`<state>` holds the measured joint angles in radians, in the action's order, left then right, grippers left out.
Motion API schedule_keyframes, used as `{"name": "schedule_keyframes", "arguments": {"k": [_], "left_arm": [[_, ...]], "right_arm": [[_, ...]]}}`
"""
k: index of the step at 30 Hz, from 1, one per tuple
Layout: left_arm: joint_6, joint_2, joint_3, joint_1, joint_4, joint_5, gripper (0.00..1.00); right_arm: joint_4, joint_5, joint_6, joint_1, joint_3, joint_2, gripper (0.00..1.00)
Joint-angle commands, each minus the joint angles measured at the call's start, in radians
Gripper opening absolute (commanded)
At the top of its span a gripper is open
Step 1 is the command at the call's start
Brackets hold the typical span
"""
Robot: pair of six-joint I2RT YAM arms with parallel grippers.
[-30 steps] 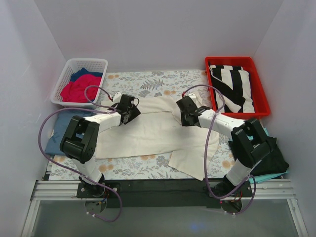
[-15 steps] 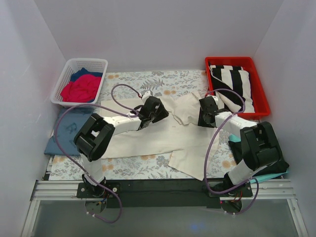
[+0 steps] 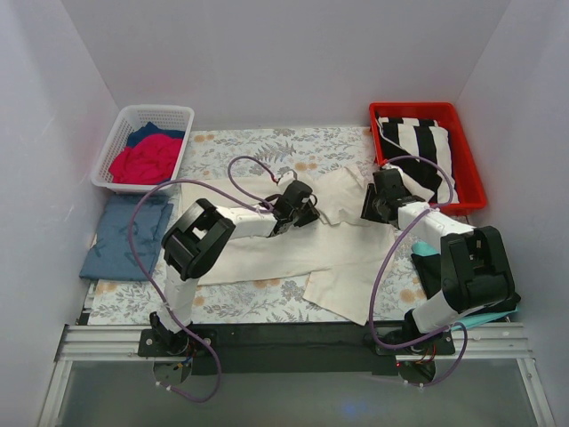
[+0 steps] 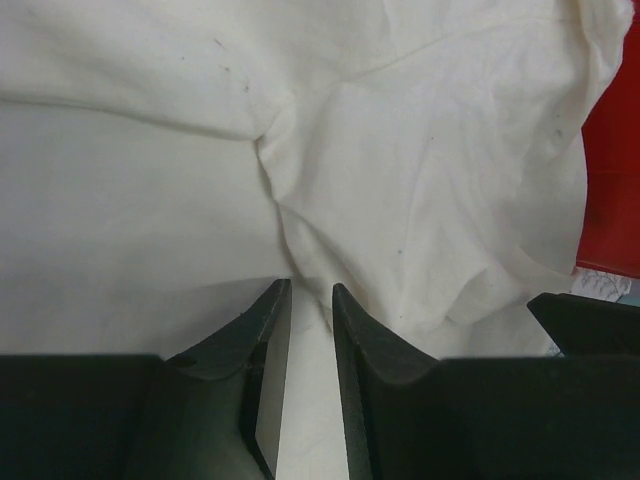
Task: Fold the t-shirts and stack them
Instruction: Fold the tshirt
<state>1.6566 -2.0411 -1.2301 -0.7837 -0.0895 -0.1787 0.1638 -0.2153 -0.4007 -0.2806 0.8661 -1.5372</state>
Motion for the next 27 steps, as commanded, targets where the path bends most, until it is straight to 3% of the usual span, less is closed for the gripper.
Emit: {"name": "schedule_keyframes", "arguments": {"k": [1, 18, 27], "left_arm": [[0.015, 0.024, -0.023, -0.014, -0.004, 0.007, 0.22], [0.014, -0.056, -0.081, -0.043, 0.007, 0.036, 0.24], [0.014, -0.102, -0.114, -0.051, 0.131, -0.037, 0.19]], "right_arm": [[-0.040, 0.027, 0.008, 0.006, -0.021, 0.026, 0.45], [-0.052, 0.040, 0.005, 0.008, -0.029, 0.015, 0.45], [-0.076, 0.071, 0.008, 0.008, -0.026, -0.027, 0.45]]}}
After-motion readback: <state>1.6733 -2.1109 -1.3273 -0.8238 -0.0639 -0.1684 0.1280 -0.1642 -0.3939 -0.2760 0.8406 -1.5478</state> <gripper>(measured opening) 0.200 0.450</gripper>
